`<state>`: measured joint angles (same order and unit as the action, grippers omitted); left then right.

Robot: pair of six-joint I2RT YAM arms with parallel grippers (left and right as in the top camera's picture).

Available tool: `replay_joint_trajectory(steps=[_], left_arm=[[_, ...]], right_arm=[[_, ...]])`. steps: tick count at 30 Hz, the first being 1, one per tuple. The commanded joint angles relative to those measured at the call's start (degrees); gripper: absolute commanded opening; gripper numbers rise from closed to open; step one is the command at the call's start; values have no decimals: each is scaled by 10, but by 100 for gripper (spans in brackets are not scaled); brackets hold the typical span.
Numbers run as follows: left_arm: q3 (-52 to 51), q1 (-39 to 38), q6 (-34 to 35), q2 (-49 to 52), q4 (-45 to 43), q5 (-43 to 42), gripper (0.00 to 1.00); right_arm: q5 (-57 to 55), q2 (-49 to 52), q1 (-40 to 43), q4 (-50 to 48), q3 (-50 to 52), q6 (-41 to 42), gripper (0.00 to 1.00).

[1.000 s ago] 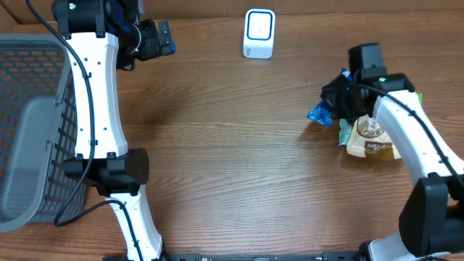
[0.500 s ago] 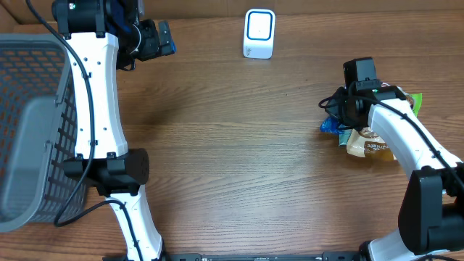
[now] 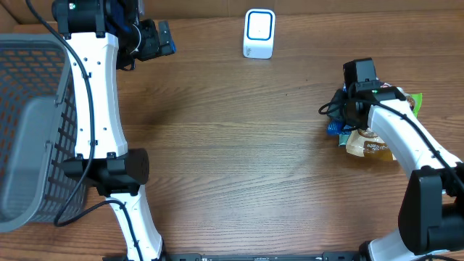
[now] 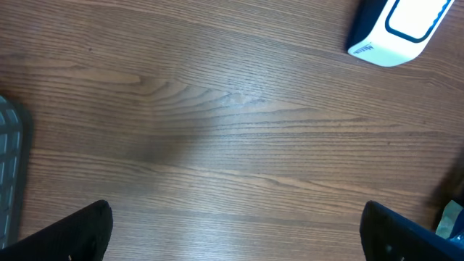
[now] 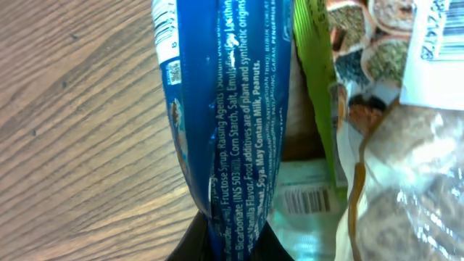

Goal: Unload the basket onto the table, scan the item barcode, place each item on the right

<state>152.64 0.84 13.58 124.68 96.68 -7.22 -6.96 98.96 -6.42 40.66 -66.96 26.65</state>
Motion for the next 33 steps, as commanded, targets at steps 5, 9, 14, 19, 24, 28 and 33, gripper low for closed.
replay_joint_trajectory(steps=[5, 9, 14, 19, 24, 28, 33], left_arm=[[11, -2, 8, 0, 1, 2, 100], [11, -2, 8, 0, 1, 2, 100], [11, -2, 8, 0, 1, 2, 100], [11, -2, 8, 0, 1, 2, 100], [11, -2, 8, 0, 1, 2, 100], [11, -2, 8, 0, 1, 2, 100], [11, -2, 8, 0, 1, 2, 100]], right_arm=[[-20, 2, 1, -36, 40, -27, 17], [-20, 2, 1, -42, 38, -27, 77], [-11, -7, 1, -9, -9, -27, 79], [-6, -39, 1, 79, -122, -28, 79], [55, -74, -3, 199, -260, -66, 79], [108, -104, -7, 314, -353, -106, 75], [108, -152, -6, 427, -443, -103, 94]])
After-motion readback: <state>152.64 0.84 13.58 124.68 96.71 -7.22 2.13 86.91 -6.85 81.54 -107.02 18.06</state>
